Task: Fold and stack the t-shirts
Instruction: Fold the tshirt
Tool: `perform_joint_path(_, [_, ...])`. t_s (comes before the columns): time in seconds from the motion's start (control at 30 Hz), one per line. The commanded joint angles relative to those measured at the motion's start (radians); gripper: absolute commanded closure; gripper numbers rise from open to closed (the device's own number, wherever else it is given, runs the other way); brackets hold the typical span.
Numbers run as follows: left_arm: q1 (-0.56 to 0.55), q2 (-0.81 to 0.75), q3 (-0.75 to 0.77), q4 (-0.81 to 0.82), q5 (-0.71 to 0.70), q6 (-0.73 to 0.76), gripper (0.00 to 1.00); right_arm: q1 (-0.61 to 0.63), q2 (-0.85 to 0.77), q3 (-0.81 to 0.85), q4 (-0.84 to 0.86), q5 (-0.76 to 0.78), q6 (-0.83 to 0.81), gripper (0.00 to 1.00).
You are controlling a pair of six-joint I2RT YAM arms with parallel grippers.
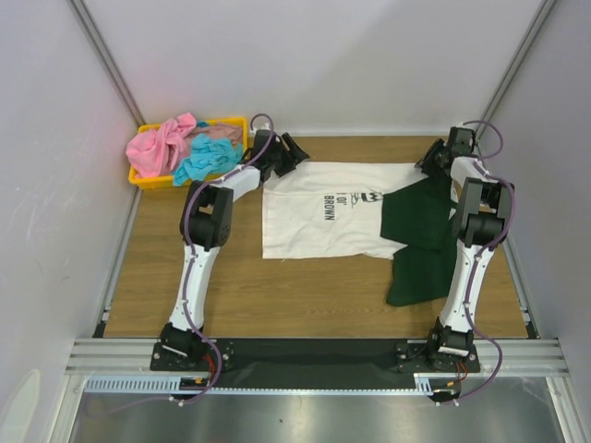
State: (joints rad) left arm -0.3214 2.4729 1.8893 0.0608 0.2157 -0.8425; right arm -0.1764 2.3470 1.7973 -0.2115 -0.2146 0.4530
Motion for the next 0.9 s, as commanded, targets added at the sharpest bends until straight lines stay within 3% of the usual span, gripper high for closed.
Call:
perform_joint_path(0.0, [0.012, 0.058, 0.111, -0.026, -0.004, -0.024, 0.27, -0.017, 0.09, 0.088, -0.046, 0.066, -0.004, 0.59])
perform_joint_path(0.33, [0.024, 0.143, 0.297, 0.0, 0.025, -0.012, 0.25, -0.023, 0.158, 0.301, -0.054, 0.015, -0.004, 0.57])
perform_joint_path(0.53, [0.025, 0.043, 0.306, 0.036, 0.066, 0.072, 0.24, -0.002, -0.007, 0.306, -0.072, -0.072, -0.042, 0.47])
perform_joint_path(0.7, [0.024, -0.124, 0.265, 0.007, 0.109, 0.172, 0.19, 0.017, -0.199, 0.243, -0.088, -0.046, -0.068, 0.24])
perform_joint_path(0.73, [0.024, -0.153, 0.254, -0.004, 0.119, 0.187, 0.18, 0.018, -0.228, 0.214, -0.095, -0.042, -0.074, 0.11])
perform_joint_path(0.87, [0.022, -0.291, 0.15, -0.07, 0.163, 0.256, 0.09, 0.018, -0.453, 0.057, -0.118, -0.02, -0.094, 0.0])
